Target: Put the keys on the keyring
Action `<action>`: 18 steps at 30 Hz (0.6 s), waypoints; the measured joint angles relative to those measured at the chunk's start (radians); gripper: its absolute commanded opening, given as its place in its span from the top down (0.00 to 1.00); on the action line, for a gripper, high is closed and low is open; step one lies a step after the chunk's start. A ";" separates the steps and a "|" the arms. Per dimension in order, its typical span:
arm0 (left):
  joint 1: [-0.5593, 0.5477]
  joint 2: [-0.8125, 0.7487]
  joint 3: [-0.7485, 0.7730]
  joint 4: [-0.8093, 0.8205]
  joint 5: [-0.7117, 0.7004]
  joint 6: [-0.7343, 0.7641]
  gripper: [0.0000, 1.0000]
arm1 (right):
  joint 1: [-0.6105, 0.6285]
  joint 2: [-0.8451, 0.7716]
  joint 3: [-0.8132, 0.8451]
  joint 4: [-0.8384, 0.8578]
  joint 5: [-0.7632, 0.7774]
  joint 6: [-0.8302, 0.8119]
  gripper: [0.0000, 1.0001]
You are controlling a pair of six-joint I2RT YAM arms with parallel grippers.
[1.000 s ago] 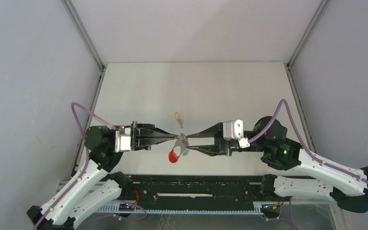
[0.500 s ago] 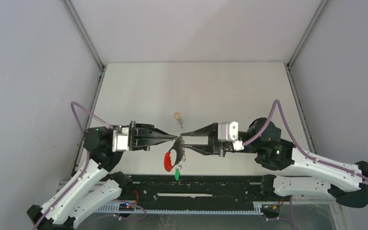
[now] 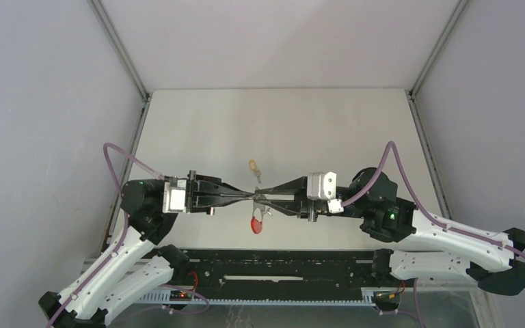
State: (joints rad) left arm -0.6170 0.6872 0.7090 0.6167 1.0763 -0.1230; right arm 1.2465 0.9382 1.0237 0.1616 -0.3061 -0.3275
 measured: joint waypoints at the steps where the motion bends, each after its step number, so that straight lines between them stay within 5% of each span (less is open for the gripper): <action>1: 0.000 0.000 0.000 -0.002 -0.001 0.000 1.00 | 0.000 0.002 0.000 -0.001 0.002 0.000 0.72; 7: 0.001 0.002 0.000 -0.030 -0.019 0.003 1.00 | 0.000 0.013 0.000 -0.017 0.010 0.005 0.51; 18: 0.037 0.005 0.000 -0.084 -0.064 0.007 1.00 | -0.077 -0.023 0.000 -0.066 0.008 0.064 0.55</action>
State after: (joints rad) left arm -0.5800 0.6918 0.7090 0.5331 1.0126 -0.1158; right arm 1.1690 0.9157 1.0237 0.0959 -0.2985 -0.2630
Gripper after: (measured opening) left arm 0.008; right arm 0.474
